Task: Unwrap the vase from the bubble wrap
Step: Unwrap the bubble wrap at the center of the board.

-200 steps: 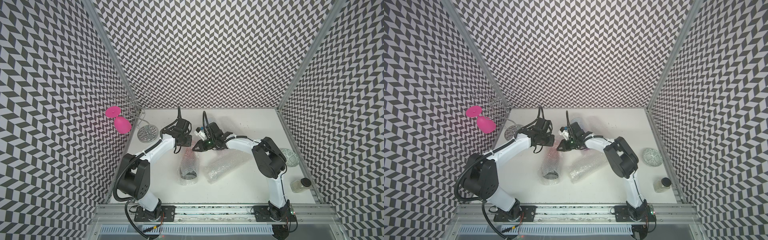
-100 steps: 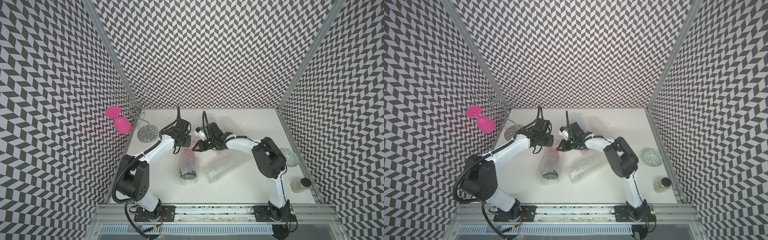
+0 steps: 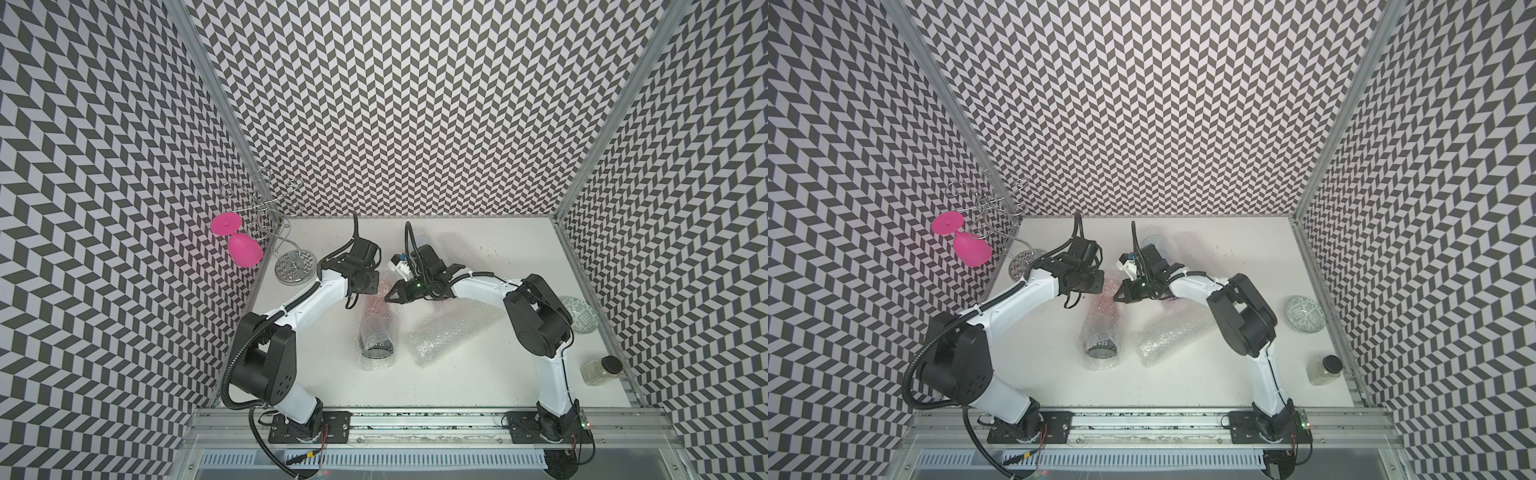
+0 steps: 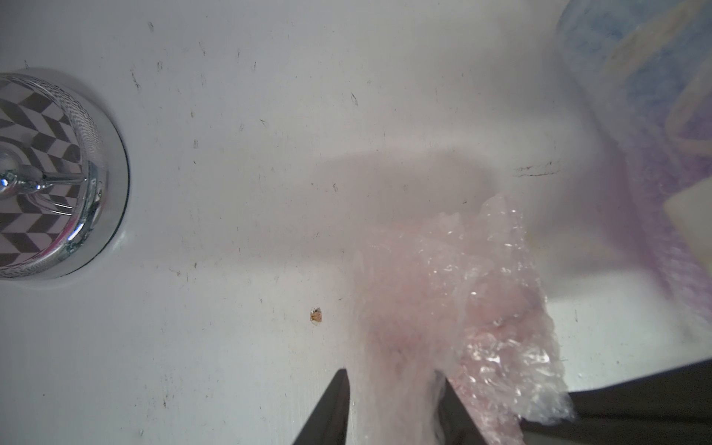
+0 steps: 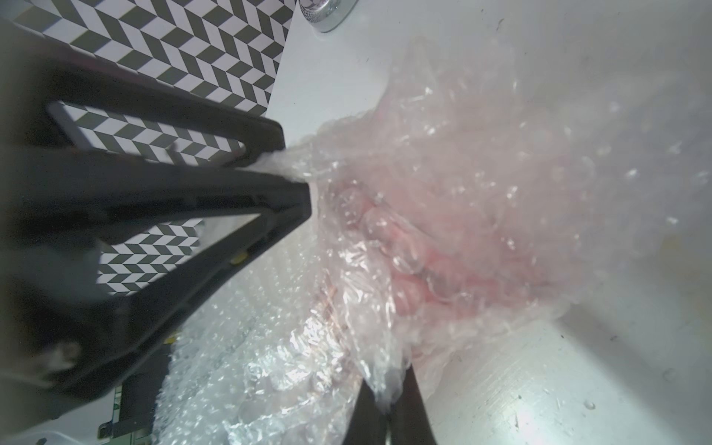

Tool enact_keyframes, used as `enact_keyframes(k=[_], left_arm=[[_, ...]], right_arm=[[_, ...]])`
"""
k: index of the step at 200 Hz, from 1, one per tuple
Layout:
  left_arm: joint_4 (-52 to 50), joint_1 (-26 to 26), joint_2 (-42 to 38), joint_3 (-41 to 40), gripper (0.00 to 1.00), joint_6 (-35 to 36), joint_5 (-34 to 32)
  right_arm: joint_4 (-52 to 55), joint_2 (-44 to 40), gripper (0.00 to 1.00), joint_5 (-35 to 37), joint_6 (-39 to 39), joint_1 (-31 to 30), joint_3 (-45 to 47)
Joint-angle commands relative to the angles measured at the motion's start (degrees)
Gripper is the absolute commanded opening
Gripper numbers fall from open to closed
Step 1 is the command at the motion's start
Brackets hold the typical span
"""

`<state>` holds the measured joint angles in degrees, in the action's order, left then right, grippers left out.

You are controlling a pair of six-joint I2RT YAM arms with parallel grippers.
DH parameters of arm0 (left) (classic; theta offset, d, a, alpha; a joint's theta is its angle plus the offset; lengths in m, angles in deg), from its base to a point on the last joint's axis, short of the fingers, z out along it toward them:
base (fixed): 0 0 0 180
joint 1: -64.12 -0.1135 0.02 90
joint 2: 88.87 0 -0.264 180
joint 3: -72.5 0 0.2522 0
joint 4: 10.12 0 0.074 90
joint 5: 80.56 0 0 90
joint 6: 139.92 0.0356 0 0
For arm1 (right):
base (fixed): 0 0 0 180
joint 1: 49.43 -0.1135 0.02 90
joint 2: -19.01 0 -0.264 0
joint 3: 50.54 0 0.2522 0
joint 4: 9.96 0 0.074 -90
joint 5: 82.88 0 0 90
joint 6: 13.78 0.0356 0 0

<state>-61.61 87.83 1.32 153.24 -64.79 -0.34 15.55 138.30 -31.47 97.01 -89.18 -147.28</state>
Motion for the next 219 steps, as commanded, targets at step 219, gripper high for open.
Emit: enact_keyframes(k=[219], left_arm=[[7.5,-7.9,-3.2,-5.2,0.0,-5.7,6.9]], right_arm=[[5.2,-7.8,0.0,17.7,-8.5,-1.4,4.1]])
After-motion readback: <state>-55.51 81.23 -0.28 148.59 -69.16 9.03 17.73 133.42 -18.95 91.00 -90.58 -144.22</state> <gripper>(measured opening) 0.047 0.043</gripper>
